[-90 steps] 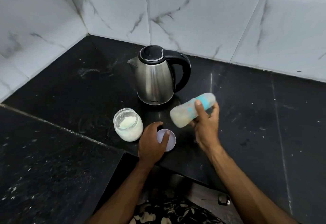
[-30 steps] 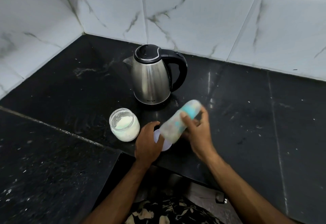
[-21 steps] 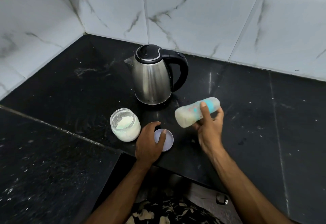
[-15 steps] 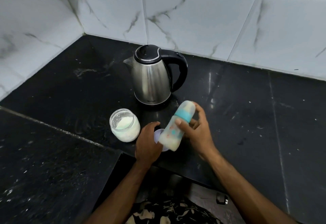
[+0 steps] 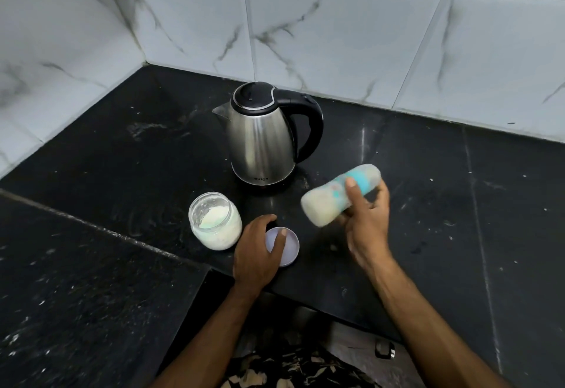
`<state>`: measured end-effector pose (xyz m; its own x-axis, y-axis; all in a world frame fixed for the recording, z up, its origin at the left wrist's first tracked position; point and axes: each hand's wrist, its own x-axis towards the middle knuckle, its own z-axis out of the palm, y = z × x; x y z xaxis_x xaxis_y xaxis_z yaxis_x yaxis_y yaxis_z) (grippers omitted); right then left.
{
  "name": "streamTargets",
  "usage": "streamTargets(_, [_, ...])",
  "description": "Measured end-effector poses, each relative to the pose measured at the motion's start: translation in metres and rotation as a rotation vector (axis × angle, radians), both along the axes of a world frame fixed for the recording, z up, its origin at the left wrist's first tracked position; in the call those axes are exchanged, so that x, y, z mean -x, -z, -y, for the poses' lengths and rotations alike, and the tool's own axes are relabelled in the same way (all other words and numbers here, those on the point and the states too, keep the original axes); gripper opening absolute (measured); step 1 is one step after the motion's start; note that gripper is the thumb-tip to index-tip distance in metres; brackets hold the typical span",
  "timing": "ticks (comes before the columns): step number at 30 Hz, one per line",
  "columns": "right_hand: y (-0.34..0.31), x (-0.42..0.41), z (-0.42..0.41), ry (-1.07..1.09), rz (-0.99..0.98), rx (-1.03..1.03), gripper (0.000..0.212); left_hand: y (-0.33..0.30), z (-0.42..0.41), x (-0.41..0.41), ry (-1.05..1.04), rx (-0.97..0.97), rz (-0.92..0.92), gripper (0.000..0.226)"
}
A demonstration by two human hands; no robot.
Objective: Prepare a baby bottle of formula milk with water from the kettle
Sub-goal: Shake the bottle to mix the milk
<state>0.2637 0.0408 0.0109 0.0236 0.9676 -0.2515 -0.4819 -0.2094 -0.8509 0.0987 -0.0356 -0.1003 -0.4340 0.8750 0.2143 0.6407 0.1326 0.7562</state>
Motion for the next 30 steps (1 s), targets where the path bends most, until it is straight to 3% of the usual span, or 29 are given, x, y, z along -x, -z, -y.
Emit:
streamTargets(2, [0.004, 0.001, 0.0, 0.037, -0.04, 0.016, 0.052, 0.0, -0.001, 0.0, 0.0, 0.005, -0.005, 0.051])
streamTargets(7, [0.012, 0.011, 0.026, -0.329, 0.194, -0.107, 0.067, 0.004, 0.0, 0.004, 0.035, 0.011, 0.001, 0.06])
streamTargets(11, [0.001, 0.006, 0.003, -0.015, -0.008, -0.005, 0.063, 0.002, 0.0, 0.001, -0.005, 0.003, -0.012, 0.051])
streamTargets(13, [0.002, 0.007, 0.0, 0.034, -0.067, 0.008, 0.058, 0.0, -0.001, 0.0, -0.004, 0.003, -0.01, 0.051])
streamTargets(18, [0.017, 0.018, 0.031, -0.363, 0.158, -0.09, 0.073, 0.009, -0.003, 0.008, 0.066, 0.063, -0.012, 0.055])
streamTargets(21, [0.013, 0.013, 0.018, -0.19, 0.101, -0.027, 0.074, 0.006, -0.001, 0.005, 0.02, -0.01, -0.016, 0.052])
streamTargets(23, [0.005, 0.006, 0.003, 0.003, 0.001, 0.026, 0.063, 0.002, 0.0, 0.001, -0.007, -0.019, -0.014, 0.049])
streamTargets(25, [0.004, 0.005, 0.0, 0.042, -0.044, 0.03, 0.054, 0.0, -0.001, -0.002, -0.006, -0.016, -0.015, 0.049])
streamTargets(30, [0.014, 0.016, 0.029, -0.347, 0.194, -0.092, 0.07, 0.005, -0.003, 0.007, 0.037, 0.061, 0.028, 0.061])
